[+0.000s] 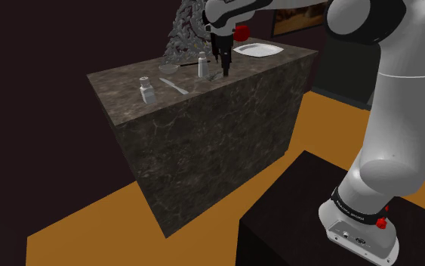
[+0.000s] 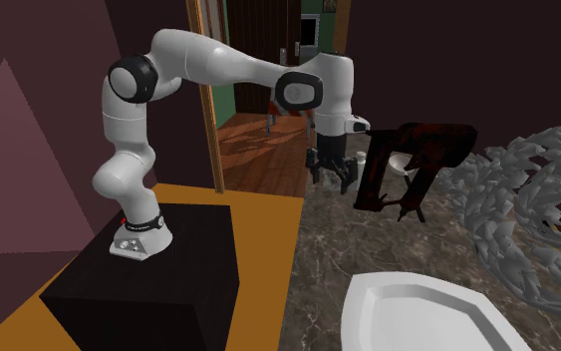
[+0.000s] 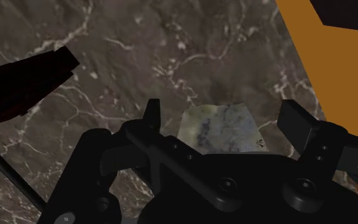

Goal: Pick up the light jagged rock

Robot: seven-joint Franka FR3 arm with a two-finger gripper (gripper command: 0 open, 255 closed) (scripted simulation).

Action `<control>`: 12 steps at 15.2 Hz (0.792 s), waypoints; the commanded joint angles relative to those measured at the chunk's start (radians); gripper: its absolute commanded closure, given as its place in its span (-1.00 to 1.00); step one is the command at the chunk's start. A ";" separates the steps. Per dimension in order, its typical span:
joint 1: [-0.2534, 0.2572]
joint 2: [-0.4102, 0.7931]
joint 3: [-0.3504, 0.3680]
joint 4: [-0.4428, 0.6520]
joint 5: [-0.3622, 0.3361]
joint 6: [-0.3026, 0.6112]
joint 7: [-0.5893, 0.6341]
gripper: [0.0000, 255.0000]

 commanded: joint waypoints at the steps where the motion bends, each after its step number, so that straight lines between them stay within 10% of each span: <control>1: 0.001 0.000 0.000 -0.011 0.000 0.012 0.001 -1.00; 2: 0.001 0.002 0.001 -0.009 0.000 0.011 0.002 1.00; 12: 0.000 0.000 0.000 0.002 0.000 -0.002 0.001 1.00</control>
